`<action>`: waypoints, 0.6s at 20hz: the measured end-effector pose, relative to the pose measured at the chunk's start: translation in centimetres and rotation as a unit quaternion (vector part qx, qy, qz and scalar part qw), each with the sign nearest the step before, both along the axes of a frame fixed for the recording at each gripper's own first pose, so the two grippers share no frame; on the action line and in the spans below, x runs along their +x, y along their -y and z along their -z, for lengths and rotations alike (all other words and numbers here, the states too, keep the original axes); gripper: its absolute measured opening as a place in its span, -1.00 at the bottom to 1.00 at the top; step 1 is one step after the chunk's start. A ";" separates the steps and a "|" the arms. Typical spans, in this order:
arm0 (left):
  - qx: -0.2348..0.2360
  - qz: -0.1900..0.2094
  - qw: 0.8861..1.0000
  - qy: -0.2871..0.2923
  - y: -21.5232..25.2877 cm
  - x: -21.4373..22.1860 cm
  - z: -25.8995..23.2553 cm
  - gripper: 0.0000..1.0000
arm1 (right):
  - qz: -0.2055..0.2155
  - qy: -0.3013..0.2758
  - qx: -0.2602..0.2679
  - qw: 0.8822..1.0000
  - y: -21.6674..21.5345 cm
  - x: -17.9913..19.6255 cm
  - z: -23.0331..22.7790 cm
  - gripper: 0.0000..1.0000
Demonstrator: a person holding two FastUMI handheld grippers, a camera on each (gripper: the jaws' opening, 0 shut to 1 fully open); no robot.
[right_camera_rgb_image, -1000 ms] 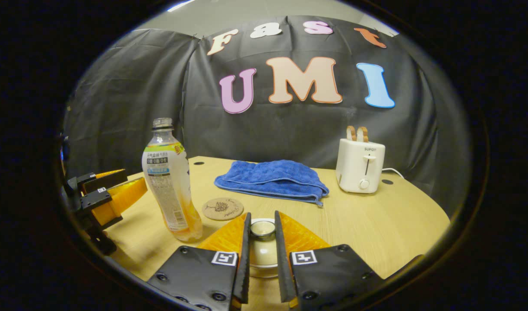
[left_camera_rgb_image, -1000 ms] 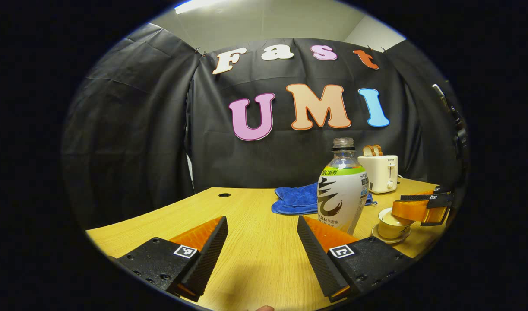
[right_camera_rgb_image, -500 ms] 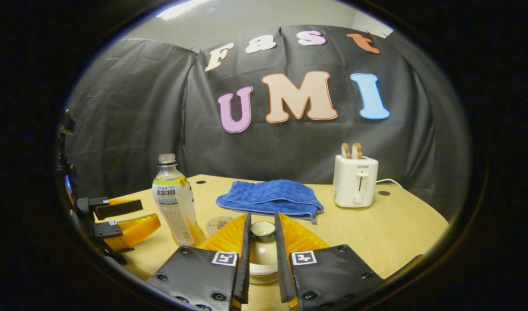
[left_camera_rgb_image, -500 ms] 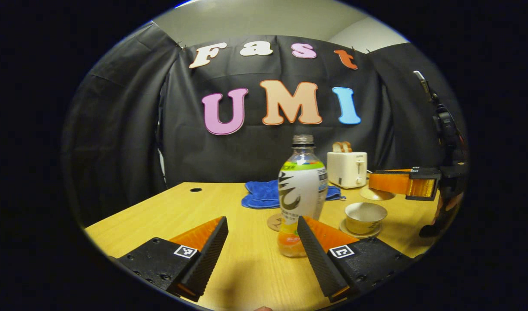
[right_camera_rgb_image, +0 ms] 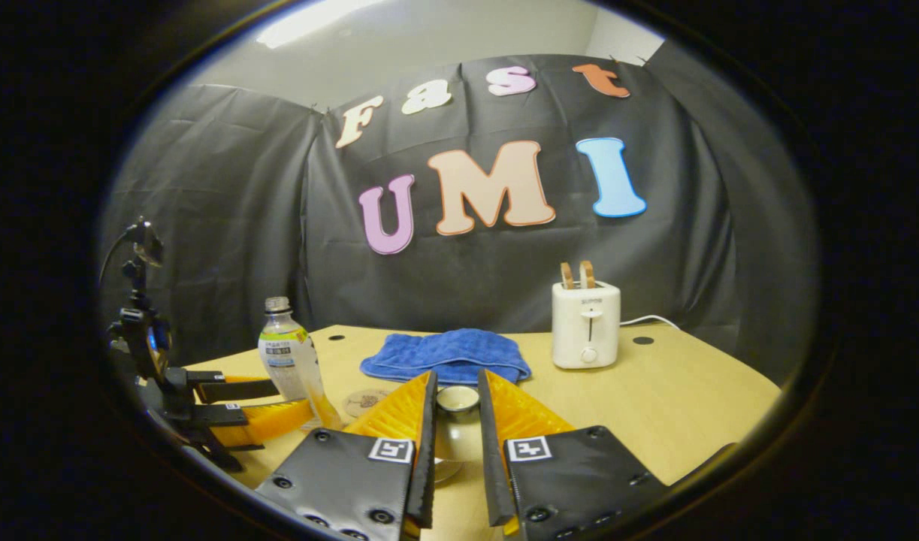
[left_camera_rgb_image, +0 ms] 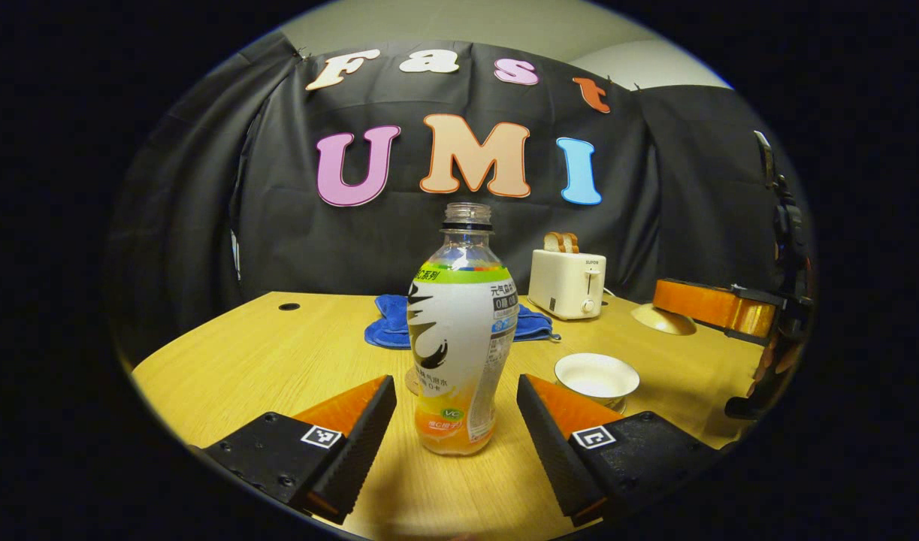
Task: Open the teacup lid with one hand, grasp the water bottle and pour water into the teacup with the other hand; after pouring, place the water bottle on the coaster and then close the teacup lid.
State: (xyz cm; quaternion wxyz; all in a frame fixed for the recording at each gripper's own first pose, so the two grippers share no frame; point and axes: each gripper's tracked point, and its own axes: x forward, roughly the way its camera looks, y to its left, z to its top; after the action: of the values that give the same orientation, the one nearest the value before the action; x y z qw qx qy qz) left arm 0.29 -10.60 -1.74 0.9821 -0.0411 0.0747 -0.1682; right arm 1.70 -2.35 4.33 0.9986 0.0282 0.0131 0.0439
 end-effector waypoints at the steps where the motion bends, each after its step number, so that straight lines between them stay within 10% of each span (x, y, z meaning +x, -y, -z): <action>1: 0.003 0.000 1.000 -0.003 0.2 0.4 0.1 0.89 | 0.002 0.000 0.004 1.000 0.4 0.0 0.1 -0.38; 12: 0.047 -0.029 0.998 -0.006 -0.5 3.0 0.6 0.11 | 0.009 -0.006 0.007 1.000 3.1 -1.1 0.7 -0.38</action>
State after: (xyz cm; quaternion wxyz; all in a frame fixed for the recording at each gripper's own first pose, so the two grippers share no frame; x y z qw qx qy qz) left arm 3.28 -10.10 -2.30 0.9868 0.0025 0.0872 -0.1361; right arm 0.55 -5.43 3.59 0.9986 0.0351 0.0182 0.0350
